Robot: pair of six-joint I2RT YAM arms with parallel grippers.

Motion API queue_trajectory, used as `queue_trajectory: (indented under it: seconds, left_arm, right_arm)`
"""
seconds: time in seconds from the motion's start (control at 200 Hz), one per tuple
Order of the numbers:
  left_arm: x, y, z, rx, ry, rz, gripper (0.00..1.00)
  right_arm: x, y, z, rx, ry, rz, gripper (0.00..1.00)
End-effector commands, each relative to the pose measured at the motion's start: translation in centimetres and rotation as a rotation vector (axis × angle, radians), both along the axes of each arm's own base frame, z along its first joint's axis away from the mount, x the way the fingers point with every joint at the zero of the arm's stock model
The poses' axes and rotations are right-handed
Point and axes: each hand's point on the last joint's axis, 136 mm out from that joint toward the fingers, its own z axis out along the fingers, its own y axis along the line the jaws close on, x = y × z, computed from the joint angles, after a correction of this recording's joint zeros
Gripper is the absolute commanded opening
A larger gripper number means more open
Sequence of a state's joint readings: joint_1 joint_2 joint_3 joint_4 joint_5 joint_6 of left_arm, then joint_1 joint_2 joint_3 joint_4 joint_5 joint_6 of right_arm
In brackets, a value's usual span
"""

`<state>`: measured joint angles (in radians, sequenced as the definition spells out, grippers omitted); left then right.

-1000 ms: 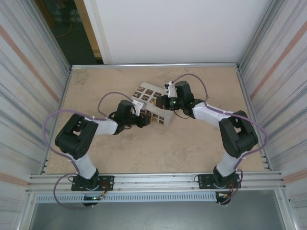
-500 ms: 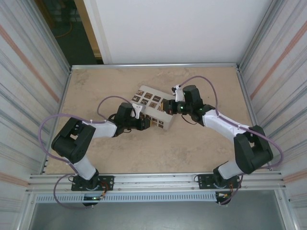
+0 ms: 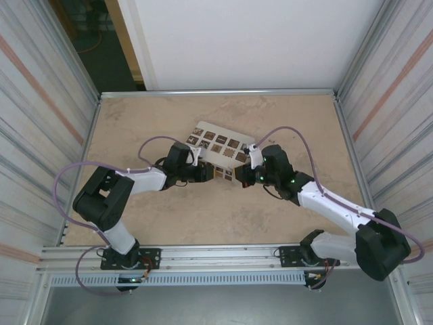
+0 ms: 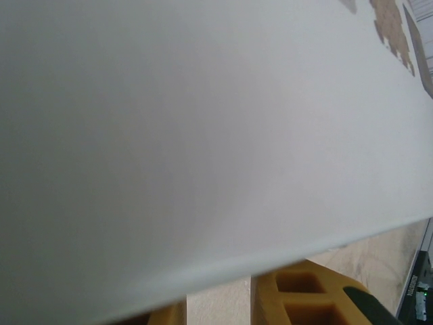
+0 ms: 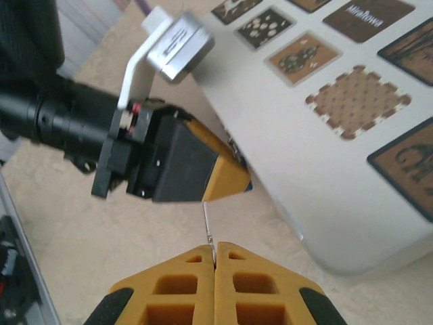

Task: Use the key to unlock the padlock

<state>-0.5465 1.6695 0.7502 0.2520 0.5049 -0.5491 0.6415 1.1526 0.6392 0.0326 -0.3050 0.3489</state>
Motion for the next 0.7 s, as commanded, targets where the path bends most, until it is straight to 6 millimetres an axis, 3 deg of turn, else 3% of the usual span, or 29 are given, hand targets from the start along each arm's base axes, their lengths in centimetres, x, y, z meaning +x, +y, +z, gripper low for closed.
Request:
queue_trajectory:
  seconds: [0.0,0.321,0.696]
  left_arm:
    - [0.6,-1.4,3.4,-0.072,-0.033,-0.009,0.12]
    - [0.1,-1.8,3.9,-0.093,0.025,0.015,0.11]
    - [-0.5,-2.5,4.5,-0.142,0.097,0.033,0.07]
  right_arm:
    - [-0.8,-0.7,-0.9,-0.072,-0.077,-0.006,0.0]
    - [-2.5,0.4,-4.5,-0.189,-0.146,0.03,0.0]
    - [-1.2,2.0,-7.4,-0.264,-0.243,-0.01,0.0]
